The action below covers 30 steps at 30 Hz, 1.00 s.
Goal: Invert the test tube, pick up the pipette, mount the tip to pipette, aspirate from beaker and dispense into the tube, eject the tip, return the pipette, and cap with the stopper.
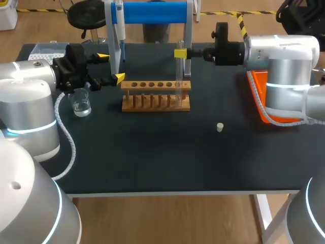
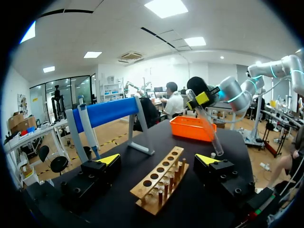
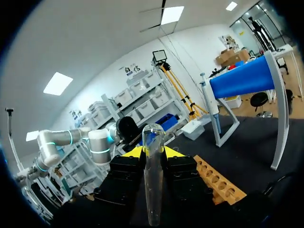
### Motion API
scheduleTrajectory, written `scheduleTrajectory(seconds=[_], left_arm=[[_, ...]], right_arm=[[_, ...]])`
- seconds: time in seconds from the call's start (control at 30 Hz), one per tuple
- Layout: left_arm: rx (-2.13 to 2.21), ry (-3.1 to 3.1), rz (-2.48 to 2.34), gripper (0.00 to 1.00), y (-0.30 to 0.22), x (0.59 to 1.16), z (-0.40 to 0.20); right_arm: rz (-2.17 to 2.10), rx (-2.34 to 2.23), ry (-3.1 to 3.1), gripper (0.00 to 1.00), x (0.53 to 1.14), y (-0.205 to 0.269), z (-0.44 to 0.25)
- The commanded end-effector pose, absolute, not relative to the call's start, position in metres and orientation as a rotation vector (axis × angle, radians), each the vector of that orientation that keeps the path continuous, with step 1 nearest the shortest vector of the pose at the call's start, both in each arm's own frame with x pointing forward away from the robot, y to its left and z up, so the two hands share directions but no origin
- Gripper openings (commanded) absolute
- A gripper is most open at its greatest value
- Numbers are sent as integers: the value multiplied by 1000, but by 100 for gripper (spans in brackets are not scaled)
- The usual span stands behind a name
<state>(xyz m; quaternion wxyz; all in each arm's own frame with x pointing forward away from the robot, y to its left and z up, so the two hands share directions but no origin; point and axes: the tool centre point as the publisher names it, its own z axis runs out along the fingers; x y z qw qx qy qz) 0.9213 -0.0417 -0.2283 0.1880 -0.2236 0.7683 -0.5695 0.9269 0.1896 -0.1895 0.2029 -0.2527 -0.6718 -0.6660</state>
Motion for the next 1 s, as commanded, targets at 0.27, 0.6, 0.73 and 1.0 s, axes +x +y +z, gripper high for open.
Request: scheduleTrajectory(seconds=[0.27,0.6,0.73,1.0], left_arm=[[-631,2155,-1601,100,-43,920,-229],[-631,2155,-1601,100,-43,920,-229],[-631,2155,-1601,100,-43,920,-229],[-631,2155,-1601,100,-43,920,-229]], right_arm=[[-1471,-949,-1508,0,932,190,-197],[-1314,-1046,-1466,0,930,194,-205],[-1299,-1055,-1468,0,928,195,-206],[-1289,-1087,-1413,0,927,195,-206]])
